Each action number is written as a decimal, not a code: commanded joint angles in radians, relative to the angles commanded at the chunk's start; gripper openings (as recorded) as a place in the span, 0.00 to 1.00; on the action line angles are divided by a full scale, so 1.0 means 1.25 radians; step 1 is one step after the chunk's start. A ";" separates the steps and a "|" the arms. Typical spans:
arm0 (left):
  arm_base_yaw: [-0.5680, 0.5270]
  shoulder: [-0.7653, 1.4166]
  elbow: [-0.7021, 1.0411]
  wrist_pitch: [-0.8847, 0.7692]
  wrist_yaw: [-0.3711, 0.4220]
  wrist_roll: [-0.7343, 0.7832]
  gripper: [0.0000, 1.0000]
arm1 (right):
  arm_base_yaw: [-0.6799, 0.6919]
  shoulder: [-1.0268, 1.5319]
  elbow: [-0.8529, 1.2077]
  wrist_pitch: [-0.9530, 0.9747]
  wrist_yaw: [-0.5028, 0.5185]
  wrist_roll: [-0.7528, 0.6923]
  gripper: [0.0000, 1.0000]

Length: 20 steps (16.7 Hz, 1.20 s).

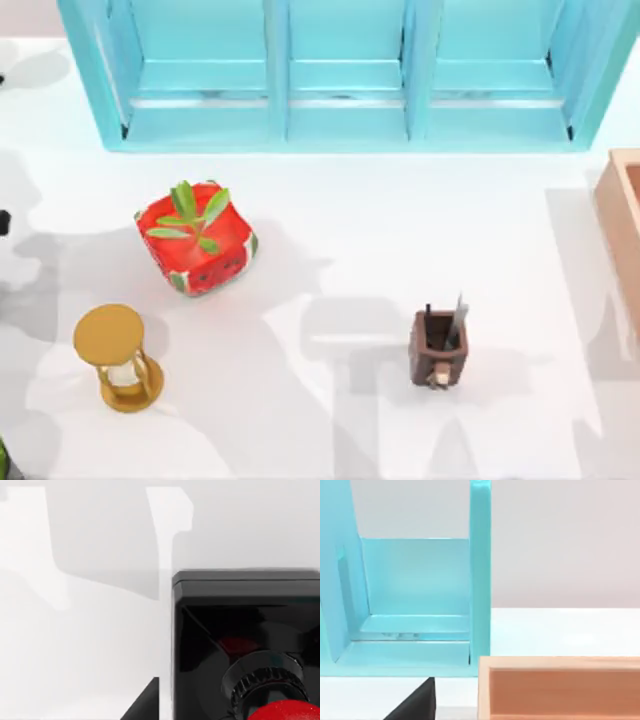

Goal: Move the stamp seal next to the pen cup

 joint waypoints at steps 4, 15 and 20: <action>0.000 0.000 0.000 0.000 0.000 0.000 0.25 | 0.000 0.000 0.000 0.000 0.000 0.000 1.00; 0.000 0.000 0.000 0.000 0.000 0.000 0.00 | 0.000 0.000 0.000 0.000 0.000 0.000 1.00; -0.054 -0.009 0.058 -0.059 0.000 -0.048 0.00 | 0.000 0.000 0.000 0.000 0.000 0.000 1.00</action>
